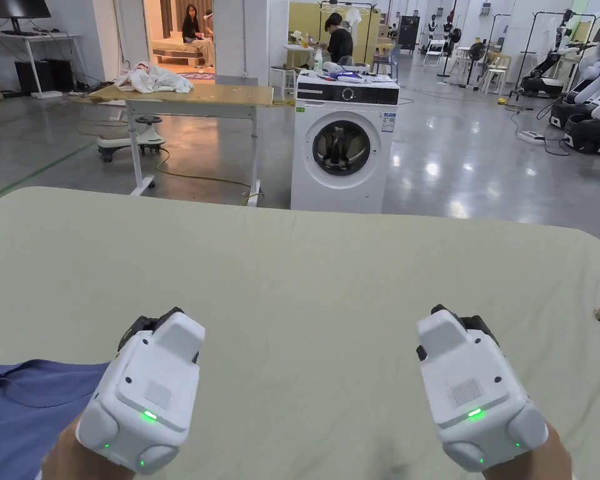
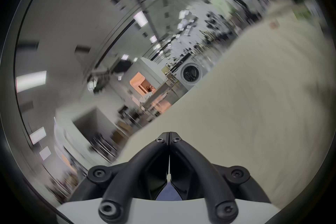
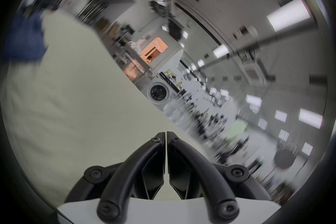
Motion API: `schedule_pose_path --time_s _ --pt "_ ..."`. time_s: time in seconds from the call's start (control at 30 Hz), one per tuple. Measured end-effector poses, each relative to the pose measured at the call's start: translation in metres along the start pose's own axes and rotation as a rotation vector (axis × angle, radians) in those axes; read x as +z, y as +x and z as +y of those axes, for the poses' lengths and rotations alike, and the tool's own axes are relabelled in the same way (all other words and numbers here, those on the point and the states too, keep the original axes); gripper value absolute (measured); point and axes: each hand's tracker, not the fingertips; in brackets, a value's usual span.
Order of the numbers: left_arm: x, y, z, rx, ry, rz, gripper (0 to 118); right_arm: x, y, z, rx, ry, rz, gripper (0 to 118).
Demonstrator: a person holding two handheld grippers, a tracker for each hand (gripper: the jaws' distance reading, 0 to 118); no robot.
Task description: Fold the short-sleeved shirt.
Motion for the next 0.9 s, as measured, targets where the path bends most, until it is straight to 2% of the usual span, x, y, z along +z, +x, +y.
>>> schedule_pose_path --time_s 0.1,0.2,0.27,0.33,0.4,0.43,0.6,0.63,0.77,0.83,0.9 --pt "0.004 -0.011 -0.001 0.295 0.034 -0.032 0 -0.013 0.004 -0.007 -0.251 -0.07 -0.008 1" --pt "0.003 -0.018 -0.006 0.525 0.021 -0.063 0 -0.012 0.004 -0.011 -0.43 -0.074 0.022 1" --pt "0.005 -0.022 -0.008 0.677 0.019 -0.075 0 -0.013 0.007 -0.015 -0.586 -0.073 0.056 1" --pt "0.006 -0.029 -0.011 0.815 0.033 -0.085 0 -0.014 0.007 -0.018 -0.69 -0.084 0.039 1" --pt "0.02 -0.03 -0.002 0.888 0.031 -0.084 0 -0.015 0.005 -0.017 -0.676 -0.104 -0.03 0" --pt "0.022 -0.031 -0.002 0.896 0.025 -0.086 0 -0.015 0.005 -0.018 -0.675 -0.094 -0.024 0" --pt "0.032 -0.035 -0.001 0.732 0.017 -0.064 0 -0.014 0.006 -0.019 -0.64 -0.07 -0.01 0" --pt "0.016 -0.039 -0.007 0.701 0.013 -0.061 0 -0.013 0.005 -0.019 -0.63 -0.066 -0.013 0" --pt "0.021 -0.051 -0.018 0.517 -0.031 -0.04 0 -0.012 0.003 -0.018 -0.605 -0.058 -0.005 0" --pt "0.025 -0.068 -0.029 0.534 -0.07 -0.088 0 -0.014 0.0 -0.017 -0.585 -0.059 0.004 0" --pt "0.032 -0.087 -0.046 0.56 -0.136 -0.078 0 -0.014 -0.005 -0.015 -0.566 -0.075 0.032 0"
